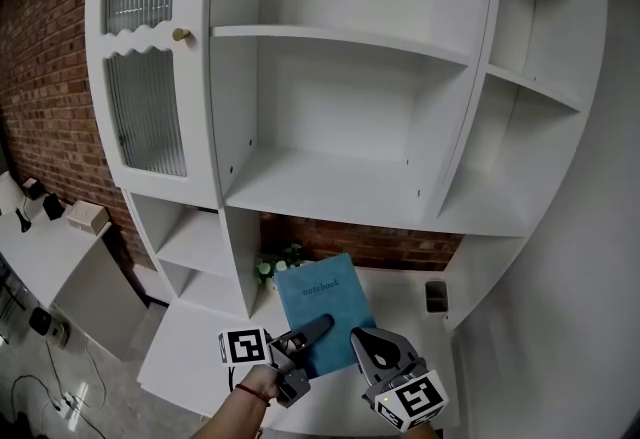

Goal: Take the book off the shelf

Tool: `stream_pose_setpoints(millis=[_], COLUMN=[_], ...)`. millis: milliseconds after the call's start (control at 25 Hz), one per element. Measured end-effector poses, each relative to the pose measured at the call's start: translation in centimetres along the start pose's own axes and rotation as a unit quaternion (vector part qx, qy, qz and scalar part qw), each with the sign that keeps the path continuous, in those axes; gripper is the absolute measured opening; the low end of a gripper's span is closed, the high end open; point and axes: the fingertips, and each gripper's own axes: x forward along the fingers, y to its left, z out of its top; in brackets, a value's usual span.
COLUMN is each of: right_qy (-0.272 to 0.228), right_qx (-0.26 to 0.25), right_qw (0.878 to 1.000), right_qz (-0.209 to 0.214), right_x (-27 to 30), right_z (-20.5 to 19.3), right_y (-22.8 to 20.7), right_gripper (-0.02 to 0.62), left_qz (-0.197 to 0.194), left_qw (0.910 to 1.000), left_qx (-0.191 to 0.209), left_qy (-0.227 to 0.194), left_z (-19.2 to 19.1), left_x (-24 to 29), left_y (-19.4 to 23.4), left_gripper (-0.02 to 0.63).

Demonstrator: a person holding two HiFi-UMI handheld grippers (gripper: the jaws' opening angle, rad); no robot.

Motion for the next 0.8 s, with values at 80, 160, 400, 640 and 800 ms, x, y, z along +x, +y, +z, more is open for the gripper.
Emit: stream_pose_setpoints(millis=[80, 160, 400, 640, 800], right_qy=[0.003, 0.005, 0.014, 0.019, 0.023], right_qx=[0.001, 0.003, 0.032, 0.048, 0.053], right_qw=[1.0, 1.0, 0.999, 0.999, 0.998], right_qz=[0.004, 0.006, 0.001, -0.008, -0.015], right_x=[-0.1, -0.1, -0.6, -0.9, -1.0], right_z=[-0.5, -1.0, -2.9, -3.8, -4.3], right_y=[0.2, 0.3, 0.4, 0.4, 0.1], right_gripper=[0.015, 0.015, 0.015, 0.015, 0.015], left_qz=[0.0, -0.005, 0.008, 0.019, 0.022], left_qw=[0.9998, 0.9993, 0.9993, 0.9991, 0.999], left_qx=[-0.018, -0.037, -0.037, -0.037, -0.04], left_qy=[-0.001, -0.005, -0.004, 0.002, 0.001], left_z=[-0.5, -0.9, -1.8, -2.5, -2.8], left_x=[0.1, 0.2, -0.3, -0.5, -0.4], left_y=[0.3, 0.5, 2.4, 3.6, 4.0], left_gripper=[0.041, 0.041, 0.041, 0.041, 0.041])
